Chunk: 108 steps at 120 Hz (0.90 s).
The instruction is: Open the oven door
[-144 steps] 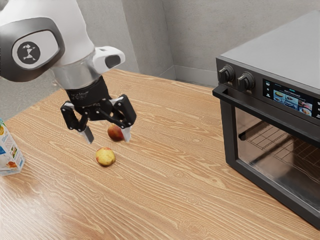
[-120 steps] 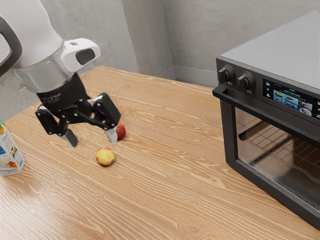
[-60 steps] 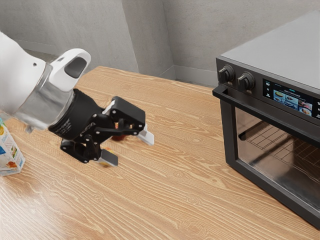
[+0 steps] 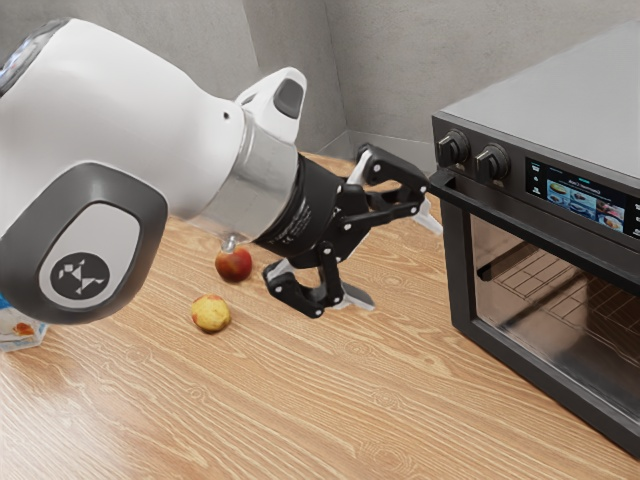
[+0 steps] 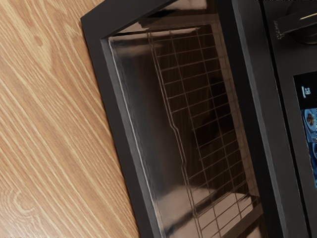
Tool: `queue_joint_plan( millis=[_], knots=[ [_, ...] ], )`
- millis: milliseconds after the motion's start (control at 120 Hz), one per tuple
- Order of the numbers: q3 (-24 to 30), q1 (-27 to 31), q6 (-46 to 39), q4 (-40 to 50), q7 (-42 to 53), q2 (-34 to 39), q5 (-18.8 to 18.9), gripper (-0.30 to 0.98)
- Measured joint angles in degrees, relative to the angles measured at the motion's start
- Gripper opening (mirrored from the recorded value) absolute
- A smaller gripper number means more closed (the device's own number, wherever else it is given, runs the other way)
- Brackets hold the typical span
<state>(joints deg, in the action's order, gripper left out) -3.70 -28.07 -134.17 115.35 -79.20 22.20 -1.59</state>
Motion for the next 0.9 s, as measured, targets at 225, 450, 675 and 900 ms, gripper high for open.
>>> queue_joint_plan(
  millis=[225, 450, 675, 900],
  knots=[
    [0.02, 1.06, -2.30, -1.99, -5.27, -3.28, -0.23, 0.68],
    [-0.04, 2.97, -3.34, -5.54, -7.94, -7.70, -0.57, 0.68],
    [-0.02, 3.83, -3.83, -9.46, -8.66, -12.45, -0.67, 0.68],
    [-0.04, 4.12, -4.05, -11.40, -8.58, -14.60, -0.71, 0.68]
  ],
)
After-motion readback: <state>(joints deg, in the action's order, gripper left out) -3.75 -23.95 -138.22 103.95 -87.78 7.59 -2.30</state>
